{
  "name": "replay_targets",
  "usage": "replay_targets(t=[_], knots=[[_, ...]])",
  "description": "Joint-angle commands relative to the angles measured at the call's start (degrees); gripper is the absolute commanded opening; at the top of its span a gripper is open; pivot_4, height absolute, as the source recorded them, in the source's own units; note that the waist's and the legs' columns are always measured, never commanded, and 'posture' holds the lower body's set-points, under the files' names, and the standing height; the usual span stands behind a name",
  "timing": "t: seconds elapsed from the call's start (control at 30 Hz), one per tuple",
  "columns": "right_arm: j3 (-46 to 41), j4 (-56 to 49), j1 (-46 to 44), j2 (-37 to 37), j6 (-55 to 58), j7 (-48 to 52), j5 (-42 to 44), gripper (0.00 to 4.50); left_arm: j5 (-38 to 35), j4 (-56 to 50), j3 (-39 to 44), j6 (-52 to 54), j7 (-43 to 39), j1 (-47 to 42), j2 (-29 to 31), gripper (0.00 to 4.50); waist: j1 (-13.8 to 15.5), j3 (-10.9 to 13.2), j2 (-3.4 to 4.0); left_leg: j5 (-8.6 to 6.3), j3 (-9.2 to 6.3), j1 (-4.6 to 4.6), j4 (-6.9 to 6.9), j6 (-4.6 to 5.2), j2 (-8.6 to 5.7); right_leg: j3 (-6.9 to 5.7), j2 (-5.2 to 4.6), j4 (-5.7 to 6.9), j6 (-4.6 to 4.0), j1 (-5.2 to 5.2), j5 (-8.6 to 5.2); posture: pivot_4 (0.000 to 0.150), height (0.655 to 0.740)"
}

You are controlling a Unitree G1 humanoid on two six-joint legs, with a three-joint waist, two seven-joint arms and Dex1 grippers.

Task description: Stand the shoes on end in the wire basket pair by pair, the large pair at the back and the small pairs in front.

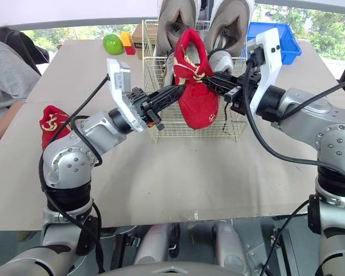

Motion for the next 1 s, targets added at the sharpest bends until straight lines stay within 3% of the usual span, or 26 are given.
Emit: replay_targets(t=[0.03,0.07,0.1,0.17,0.23,0.37,0.6,0.8,0.9,1.0], knots=[[-1.85,-2.55,0.23,-0.79,-0.40,0.19,0.40,0.04,0.37,-5.15,-0.13,-4.31,-4.02,-0.10,0.05,0.00,0.01,0.00,0.00,0.00,0.00,0.00,0.00,0.00,0.00,0.00,0.00,0.00,0.00,0.00,0.00,0.150,0.7400],[-2.22,-3.22,0.53,-0.91,-0.82,0.47,0.20,0.04,-0.66,-5.26,0.55,-3.81,-3.94,0.06,0.03,0.00,0.03,0.00,0.00,0.00,0.00,0.00,0.00,0.00,0.00,0.00,0.00,0.00,0.00,0.00,0.00,0.150,0.7400],[-2.59,-4.20,0.93,-0.98,-1.89,1.23,-0.65,0.00,-3.38,-5.39,1.77,-2.78,-3.51,0.15,-0.34,0.73,0.07,0.00,0.00,0.00,-0.01,0.00,0.00,0.00,0.00,0.00,0.00,0.00,0.00,0.00,0.00,0.150,0.7400],[-3.94,-5.92,2.15,-0.70,-4.34,1.77,-2.07,0.00,-10.78,-5.61,4.55,0.14,-1.38,0.05,-0.84,1.25,0.13,0.00,0.00,0.00,-0.03,0.00,0.01,0.00,0.01,0.00,-0.01,-0.01,0.00,0.00,0.00,0.150,0.7400],[-6.88,-6.31,3.88,3.85,-9.32,3.69,1.22,0.00,-14.70,-6.02,6.96,2.21,0.37,1.08,0.77,2.10,0.01,-0.01,-0.05,0.00,-0.11,-0.02,0.01,0.00,0.03,0.00,-0.02,-0.02,0.01,0.00,0.00,0.150,0.7400],[-8.69,-8.19,7.28,4.82,-17.53,9.06,-6.62,0.00,-14.55,-9.10,9.96,0.27,-1.27,7.13,3.94,3.81,-0.27,0.00,0.01,0.00,-0.18,0.07,-0.05,0.00,0.03,0.09,0.01,0.01,0.02,-0.01,0.00,0.150,0.7400],[0.98,-5.61,13.79,5.91,-37.36,19.84,-31.74,0.00,-18.35,-14.10,12.38,1.69,-9.80,22.19,12.79,3.81,-0.02,0.00,0.01,0.00,-0.04,0.09,-0.05,-0.01,0.04,0.04,0.00,0.01,-0.01,-0.01,-0.01,0.150,0.7400],[4.91,9.06,18.87,11.90,-63.70,23.61,-50.53,0.00,-19.38,-15.77,14.27,-0.22,-10.79,27.48,14.32,3.81,0.15,-0.01,0.01,0.01,0.01,0.11,0.00,-0.02,0.02,0.06,-0.03,0.01,-0.24,0.01,-0.14,0.150,0.7400],[4.21,14.18,19.76,14.30,-72.04,24.17,-53.74,0.00,-19.43,-16.43,14.99,-0.90,-10.67,28.35,15.17,3.81,0.06,0.00,0.01,0.01,0.02,0.11,0.01,-0.02,0.01,0.07,-0.03,0.01,-0.24,0.02,-0.14,0.150,0.7400],[3.42,15.83,20.16,15.83,-73.32,24.15,-52.32,0.00,-18.93,-17.50,15.31,-1.68,-10.90,29.98,15.90,3.81,-0.07,0.00,0.02,0.01,-0.01,0.15,-0.03,-0.03,0.03,0.12,-0.02,0.02,-0.22,0.01,-0.13,0.150,0.7400]])
